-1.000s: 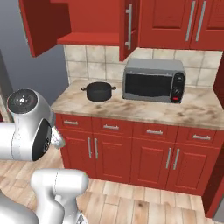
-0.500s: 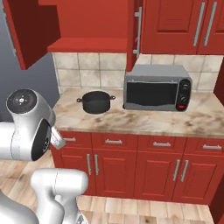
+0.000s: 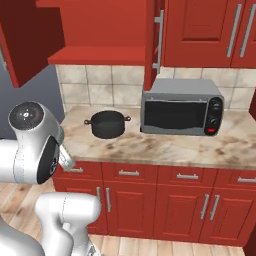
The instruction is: Pick the kettle from the cabinet and place it on a stove burner. Then pick the pot from the counter and place it on another stove burner. Finally, turn both burners on.
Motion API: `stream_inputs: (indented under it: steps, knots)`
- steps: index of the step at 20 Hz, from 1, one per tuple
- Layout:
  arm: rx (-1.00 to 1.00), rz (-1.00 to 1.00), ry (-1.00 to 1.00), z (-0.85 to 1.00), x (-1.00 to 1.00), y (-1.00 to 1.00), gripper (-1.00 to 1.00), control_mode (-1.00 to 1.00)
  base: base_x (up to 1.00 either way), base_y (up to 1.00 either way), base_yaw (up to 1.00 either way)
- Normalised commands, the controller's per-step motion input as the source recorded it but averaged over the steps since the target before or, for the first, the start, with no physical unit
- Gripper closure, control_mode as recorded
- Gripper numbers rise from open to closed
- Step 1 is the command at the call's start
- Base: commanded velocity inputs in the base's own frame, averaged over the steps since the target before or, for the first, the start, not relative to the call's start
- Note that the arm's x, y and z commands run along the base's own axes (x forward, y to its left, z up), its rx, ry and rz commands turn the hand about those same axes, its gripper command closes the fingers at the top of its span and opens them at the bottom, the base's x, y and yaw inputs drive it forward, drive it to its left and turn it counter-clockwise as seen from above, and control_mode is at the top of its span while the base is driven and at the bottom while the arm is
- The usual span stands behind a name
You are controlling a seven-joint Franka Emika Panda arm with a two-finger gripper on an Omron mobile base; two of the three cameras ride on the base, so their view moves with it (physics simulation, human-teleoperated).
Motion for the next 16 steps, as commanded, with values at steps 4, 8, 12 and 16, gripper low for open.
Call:
stream_inputs:
  steps: [4, 8, 12, 16]
  knots:
    - [0.00, 0.00, 0.00, 0.00, 0.00, 0.00, -1.00, 1.00, 0.55, 0.17, 0.00]
    - [0.00, 0.00, 0.00, 0.00, 0.00, 0.00, -1.00, 1.00, 0.57, 0.16, 0.00]
    - [0.00, 0.00, 0.00, 0.00, 0.00, 0.00, -1.00, 1.00, 0.55, 0.17, 0.00]
    - [0.00, 0.00, 0.00, 0.00, 0.00, 0.00, -1.00, 1.00, 0.57, 0.18, 0.00]
